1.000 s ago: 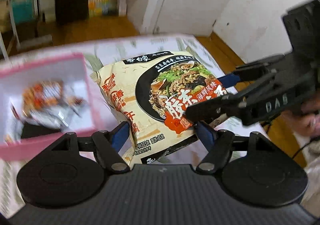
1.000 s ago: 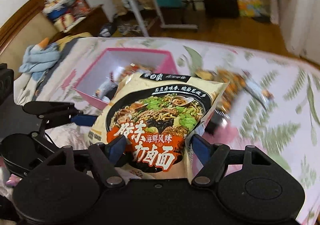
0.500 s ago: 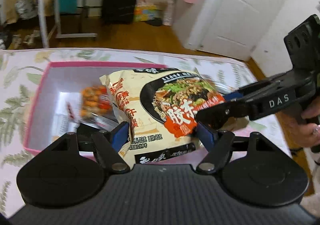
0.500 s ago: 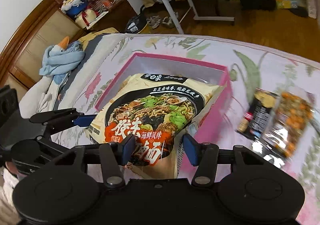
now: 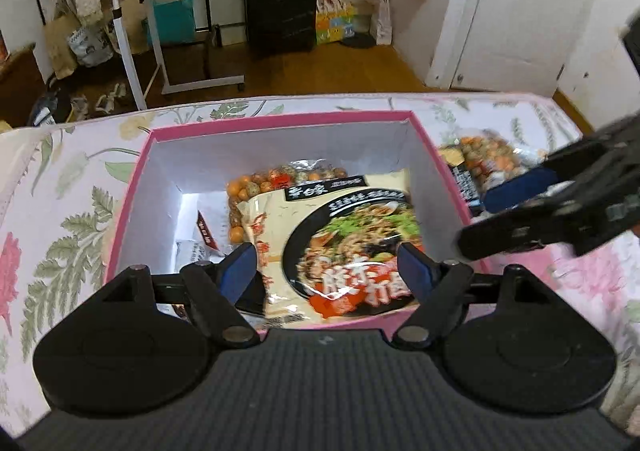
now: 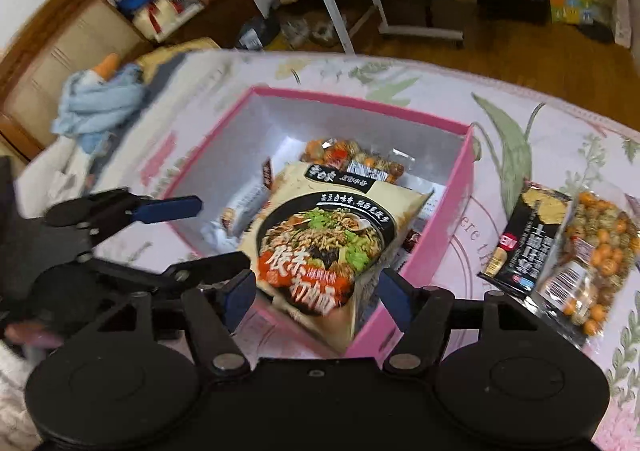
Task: Organize snacks
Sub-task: 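Carry the noodle packet into the pink box and open both tools, then grasp another clear bag of coated nuts with the left tool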
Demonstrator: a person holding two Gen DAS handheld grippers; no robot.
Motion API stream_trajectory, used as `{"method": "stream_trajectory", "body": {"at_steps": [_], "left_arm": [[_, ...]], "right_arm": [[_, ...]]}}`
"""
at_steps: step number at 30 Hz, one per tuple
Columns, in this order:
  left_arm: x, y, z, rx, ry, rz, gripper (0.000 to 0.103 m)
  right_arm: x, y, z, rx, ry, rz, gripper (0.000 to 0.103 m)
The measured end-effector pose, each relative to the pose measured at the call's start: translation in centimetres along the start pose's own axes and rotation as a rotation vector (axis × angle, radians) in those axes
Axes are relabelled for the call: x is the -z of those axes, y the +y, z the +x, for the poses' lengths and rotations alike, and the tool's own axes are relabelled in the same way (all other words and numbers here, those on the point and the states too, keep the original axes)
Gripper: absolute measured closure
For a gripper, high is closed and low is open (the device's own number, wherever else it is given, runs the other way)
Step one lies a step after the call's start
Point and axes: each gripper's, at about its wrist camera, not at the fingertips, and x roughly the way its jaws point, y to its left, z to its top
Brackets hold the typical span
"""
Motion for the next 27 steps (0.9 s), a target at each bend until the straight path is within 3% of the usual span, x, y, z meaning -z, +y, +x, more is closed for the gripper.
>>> {"method": "stream_trajectory", "body": {"at_steps": [4,13,21,27], "left_arm": [[-0.2,-1.0,-1.5,0.051,-0.015,-0.035,0.027],[-2.0,-7.2,-2.7,0.147,-0.055,0.005,0.030],[-5.2,-14.1,2.0,0.263,0.006,0.014,0.040],[-7.3,-18.1,8.9,0.269,0.090,-0.024,0.045]], "right_arm": [[1.7,-1.4,-4.8,0.000,-0.081,-0.009,0.030],[5.9,-7.7,-11.6,0.130,-0.243,0.039,0.030],[8.2,-12.1,-11.2,0.191,-0.290,0.067,0.026],[8.1,-16.0,-8.3,0.222,-0.277,0.015,0.026]]}}
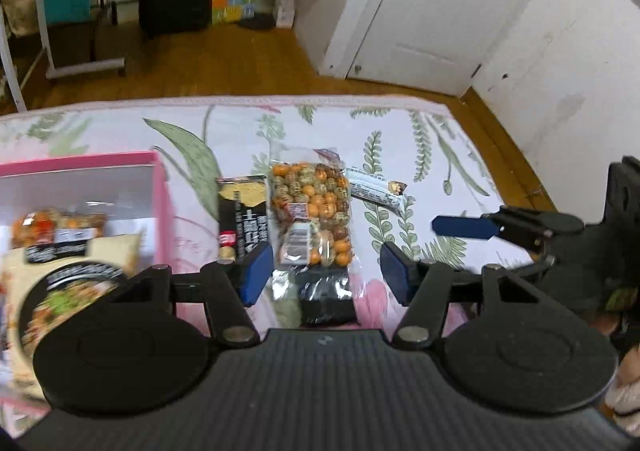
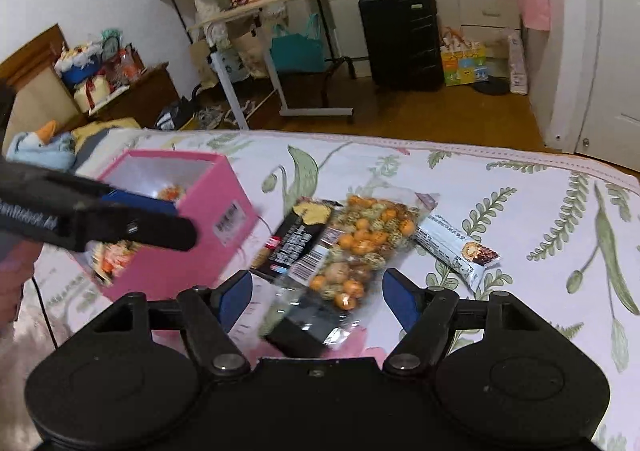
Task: Organize snacks
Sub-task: 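Grasp another clear bag of coated nuts with the left tool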
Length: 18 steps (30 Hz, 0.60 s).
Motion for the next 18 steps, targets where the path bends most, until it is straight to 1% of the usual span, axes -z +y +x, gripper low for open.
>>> {"method": "stream_trajectory", "body": {"at_steps": [2,4,6,7,9,11,13,14,15,17,18], "left_arm": [[-0.6,-0.3,2.9,-0.020,0.014,-0.037,0.045],[-1.4,0.1,5.7,-0.019,0.030,-0.098,0.045],[-2.1,0.8,8.5,-0.021,0.050,-0.166,0.045],[-2.4,0.9,9.8,-0.047,0.062,-0.192,0.045],[-2.4,1.2,11.6,-0.066,0.086,-0.205,0.045],[-2.3,1.3,13.3,-0.088,0.115,-0.214,0.045],[-2.1,1.4,14.2,-0.134,0.121,-0.209,0.045],[-2.0,1.3,14.4,-0.144,0.114,-0.194,0.044],[-1.9,1.2,14.7,-0.141,0.114,-0.187,0.042],[-1.6,1.2,15.4,-0.100,0.152,-0.184,0.037],[-1.6,1.3,15.6,-0.090,0.162,-0.189,0.037]], "right_arm": [[0.2,-0.8,1.7,-0.018,0.003,-0.023,0.026],[0.5,-1.5,3.5,-0.037,0.009,-0.044,0.026],[0.8,-1.9,5.2,-0.046,0.043,-0.055,0.026],[1.0,-2.0,6.0,-0.039,0.056,-0.064,0.026],[1.2,-2.5,6.7,-0.043,0.024,-0.053,0.026],[1.2,-3.4,7.4,-0.053,0.004,-0.006,0.026],[1.0,-4.4,8.3,-0.085,0.005,0.060,0.025],[0.8,-4.8,8.7,-0.102,0.016,0.076,0.025],[0.7,-5.1,9.3,-0.120,0.029,0.087,0.025],[0.5,-5.4,10.4,-0.128,0.056,0.093,0.022],[0.5,-5.5,10.9,-0.125,0.062,0.095,0.016]]}}
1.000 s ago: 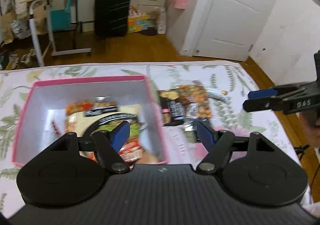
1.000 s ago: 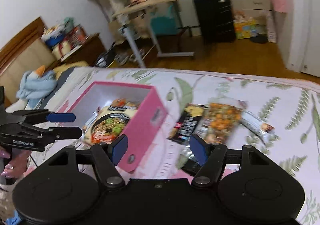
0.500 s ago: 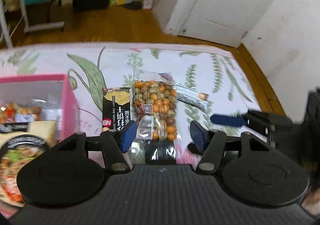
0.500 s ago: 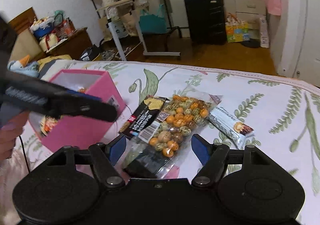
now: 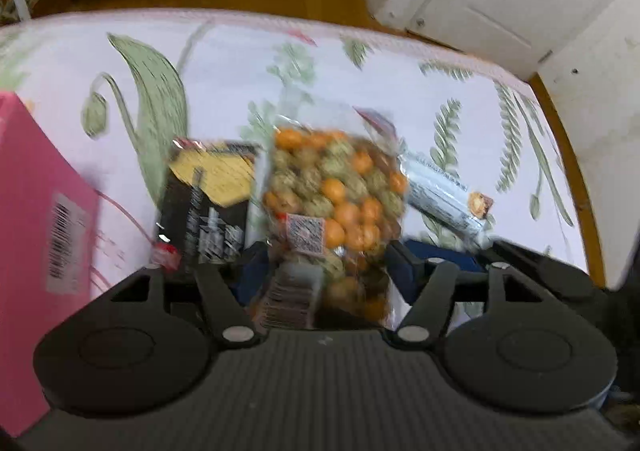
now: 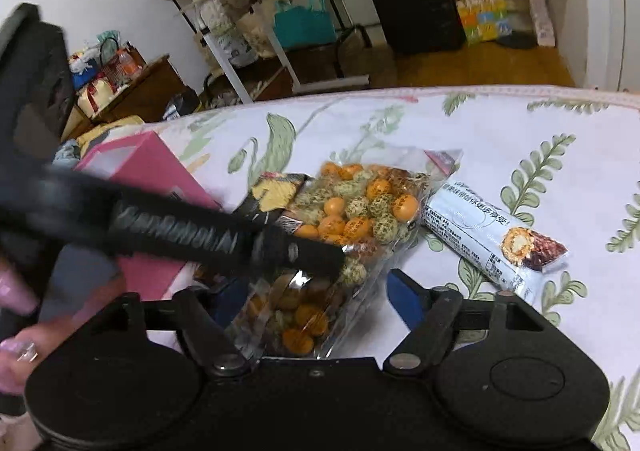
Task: Organize snacks
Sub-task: 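Grasp another clear bag of coated nuts with the left tool, then carry the nut bag over the pink box and open the left tool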
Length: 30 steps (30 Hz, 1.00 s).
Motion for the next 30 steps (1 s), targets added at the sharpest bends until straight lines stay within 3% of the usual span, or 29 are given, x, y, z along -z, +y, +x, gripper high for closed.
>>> {"method": "stream_trajectory", "body": {"at_steps": [6,17,30], "left_arm": [[0.0,0.1,0.0,0.062,0.045,-0.007,0.037],[2.4,-1.3,-1.4,0.079,0.039,0.044,0.043],[7.2,-2.7,-7.1,0.119,0.055,0.086,0.042]], "right_arm": [[0.2,0.5,1.1,-0.008,-0.003,-0.007,0.013],[1.4,1.7,-0.2,0.037,0.005,-0.049,0.013],[5.1,6.9,-6.4,0.088,-0.042,-0.132,0.016]]}}
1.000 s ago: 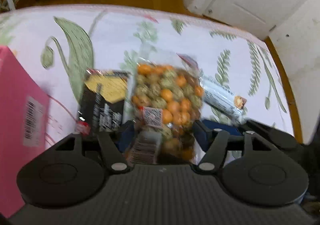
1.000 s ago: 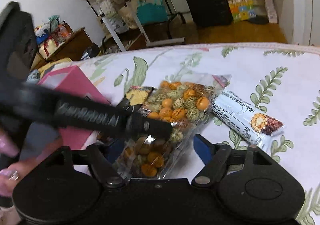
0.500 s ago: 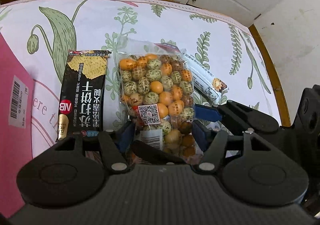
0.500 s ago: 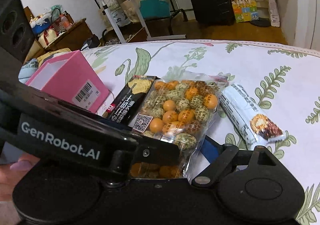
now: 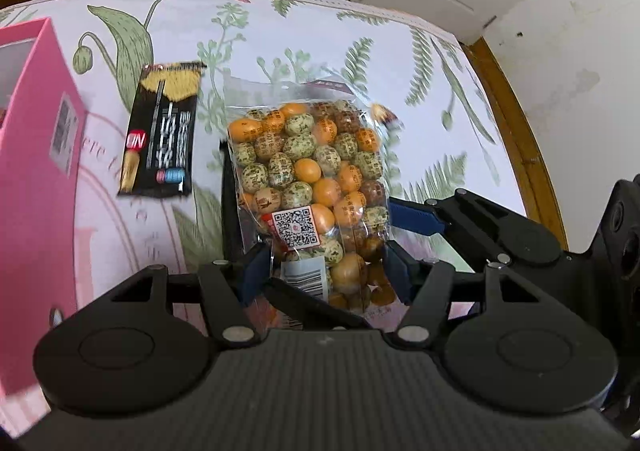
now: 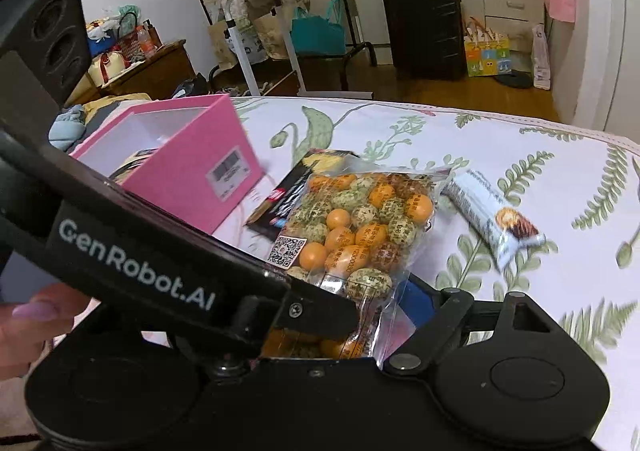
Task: Organize snacks
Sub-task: 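Carry the nut bag over the pink box and open the left tool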
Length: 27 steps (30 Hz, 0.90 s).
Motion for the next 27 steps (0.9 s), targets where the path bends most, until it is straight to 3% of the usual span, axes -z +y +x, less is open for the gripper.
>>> {"method": "stream_trajectory", "body": {"at_steps": [8,17,21,27], "left_arm": [[3.3,-0.5,-3.3,0.034,0.038,-0.006,0.043],[5.5,0.7,-7.3,0.079,0.051,-0.025,0.042],[6.1,1.2,-9.9,0.080,0.024,-0.019,0.042],[6.0,3.8,-13.5,0.085,-0.044,-0.068,0.042]], "right_arm": [[1.9,3.0,-3.3,0.007,-0.013,0.052,0.018],[1.3,6.9,-5.8,-0.027,0.030,-0.012,0.018],[0.5,8.7,-6.6,-0.046,0.037,-0.043,0.018],[-1.2,12.0,-6.6,-0.037,-0.035,-0.062,0.020]]}}
